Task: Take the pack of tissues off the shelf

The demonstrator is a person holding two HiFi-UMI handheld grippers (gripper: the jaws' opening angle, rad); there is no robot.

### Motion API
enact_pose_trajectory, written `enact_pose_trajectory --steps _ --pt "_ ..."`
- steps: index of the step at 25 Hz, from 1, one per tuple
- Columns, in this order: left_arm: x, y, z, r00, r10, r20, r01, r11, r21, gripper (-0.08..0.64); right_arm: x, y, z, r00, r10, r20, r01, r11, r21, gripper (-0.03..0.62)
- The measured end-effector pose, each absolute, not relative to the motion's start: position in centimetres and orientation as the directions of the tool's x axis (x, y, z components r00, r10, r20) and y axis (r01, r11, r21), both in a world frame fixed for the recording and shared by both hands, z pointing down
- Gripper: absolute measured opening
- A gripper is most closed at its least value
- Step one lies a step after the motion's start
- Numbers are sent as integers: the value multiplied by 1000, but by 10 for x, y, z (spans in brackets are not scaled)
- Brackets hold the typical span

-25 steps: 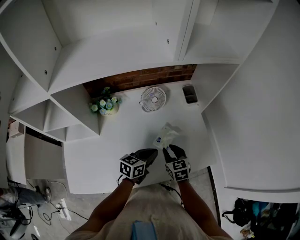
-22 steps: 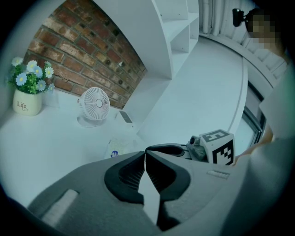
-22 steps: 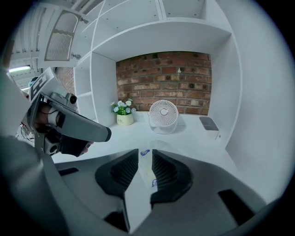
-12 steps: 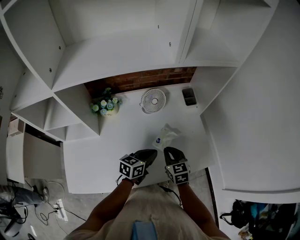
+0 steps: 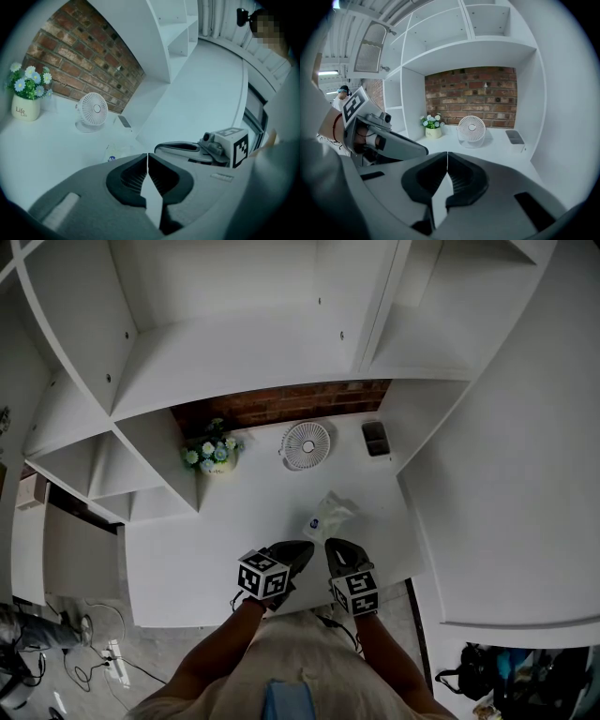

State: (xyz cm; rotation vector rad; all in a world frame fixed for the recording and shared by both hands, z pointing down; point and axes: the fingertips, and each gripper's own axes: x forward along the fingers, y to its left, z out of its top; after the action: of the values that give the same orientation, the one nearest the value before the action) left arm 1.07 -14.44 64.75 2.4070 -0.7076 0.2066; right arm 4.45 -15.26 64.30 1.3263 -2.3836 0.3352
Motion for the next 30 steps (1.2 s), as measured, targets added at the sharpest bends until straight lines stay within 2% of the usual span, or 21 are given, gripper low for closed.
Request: enact_pose_trajectory --steps 30 --pt "1 -126 625 872 -424 246 -486 -690 536 14 27 -126 617 -551 -737 392 -818 570 -77 15"
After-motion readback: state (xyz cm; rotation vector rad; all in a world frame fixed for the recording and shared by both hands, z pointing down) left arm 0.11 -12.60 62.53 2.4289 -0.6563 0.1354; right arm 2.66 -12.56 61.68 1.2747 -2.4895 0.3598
